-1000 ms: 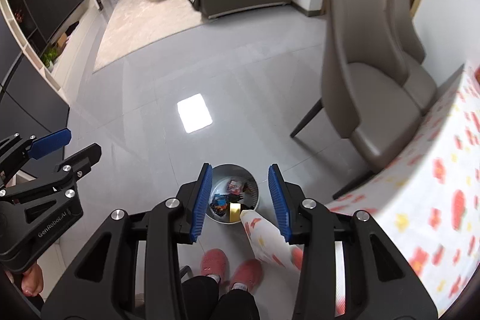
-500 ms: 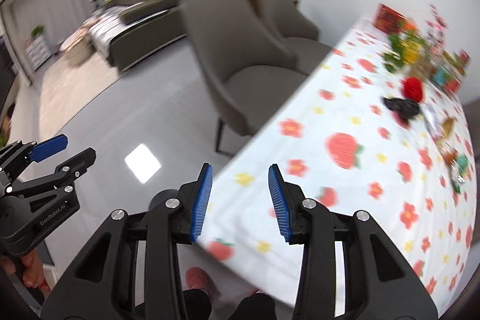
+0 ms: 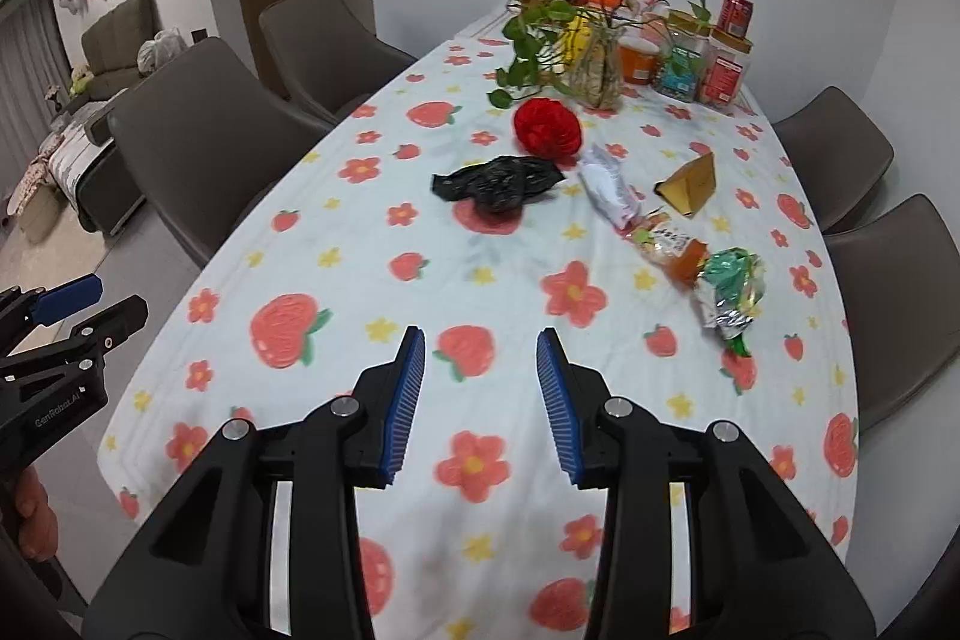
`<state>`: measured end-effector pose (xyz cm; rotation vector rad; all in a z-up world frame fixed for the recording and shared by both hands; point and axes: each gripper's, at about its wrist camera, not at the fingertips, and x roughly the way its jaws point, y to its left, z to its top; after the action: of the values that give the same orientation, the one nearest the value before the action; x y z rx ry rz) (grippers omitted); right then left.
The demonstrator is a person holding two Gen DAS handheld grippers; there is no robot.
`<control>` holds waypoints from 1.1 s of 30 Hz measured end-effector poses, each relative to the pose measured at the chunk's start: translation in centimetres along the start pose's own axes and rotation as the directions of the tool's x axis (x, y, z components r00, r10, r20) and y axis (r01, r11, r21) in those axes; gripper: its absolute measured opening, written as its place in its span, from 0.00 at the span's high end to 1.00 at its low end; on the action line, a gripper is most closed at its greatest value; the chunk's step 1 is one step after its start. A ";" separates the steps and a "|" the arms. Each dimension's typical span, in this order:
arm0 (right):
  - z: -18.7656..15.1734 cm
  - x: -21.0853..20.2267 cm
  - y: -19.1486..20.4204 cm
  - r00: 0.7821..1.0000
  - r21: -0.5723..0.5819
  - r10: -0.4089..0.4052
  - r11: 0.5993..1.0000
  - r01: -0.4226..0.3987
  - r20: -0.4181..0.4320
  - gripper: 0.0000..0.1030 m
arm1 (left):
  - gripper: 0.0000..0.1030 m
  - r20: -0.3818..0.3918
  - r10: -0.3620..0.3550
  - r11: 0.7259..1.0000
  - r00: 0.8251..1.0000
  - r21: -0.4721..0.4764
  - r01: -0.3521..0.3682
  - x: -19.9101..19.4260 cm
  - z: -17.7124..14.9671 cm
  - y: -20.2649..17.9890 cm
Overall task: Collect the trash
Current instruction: 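Move both open tools back over the table toward the black bag, then grasp the black plastic bag with left tool while right tool grasps white paper wrapper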
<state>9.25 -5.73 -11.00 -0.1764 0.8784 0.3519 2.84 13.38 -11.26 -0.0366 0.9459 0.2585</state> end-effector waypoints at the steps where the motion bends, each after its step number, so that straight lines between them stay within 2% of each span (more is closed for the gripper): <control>1: 0.5 0.4 -1.3 1.000 -0.002 -0.004 1.000 0.004 0.000 0.63 | 0.48 -0.001 -0.006 1.000 1.000 0.006 0.006 0.5 0.6 -1.1; 8: 4.0 4.5 -7.1 1.000 0.020 -0.005 1.000 0.005 -0.004 0.63 | 0.48 -0.017 -0.034 0.998 0.999 0.051 0.035 4.4 5.3 -7.2; 14: 6.9 9.6 -9.2 1.000 0.016 -0.007 1.000 0.007 -0.011 0.63 | 0.48 -0.032 -0.060 0.995 0.998 0.079 0.063 9.4 9.4 -10.4; 21: 9.7 16.9 -11.3 0.998 0.010 -0.006 1.000 0.007 -0.060 0.63 | 0.48 -0.068 -0.075 0.991 0.995 0.108 0.082 15.7 13.1 -13.2; 28: 11.3 22.5 -13.1 0.994 0.021 0.015 1.000 -0.012 -0.106 0.63 | 0.48 -0.110 -0.082 0.984 0.991 0.149 0.098 21.7 15.3 -15.7; 33: 11.1 25.6 -13.3 0.989 0.018 0.030 0.999 -0.028 -0.147 0.63 | 0.48 -0.150 -0.071 0.983 0.986 0.159 0.095 25.7 15.6 -16.4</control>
<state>37.18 -8.97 -23.83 -0.1768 1.0303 0.3624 33.42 4.98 -24.12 0.0587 1.1046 0.0997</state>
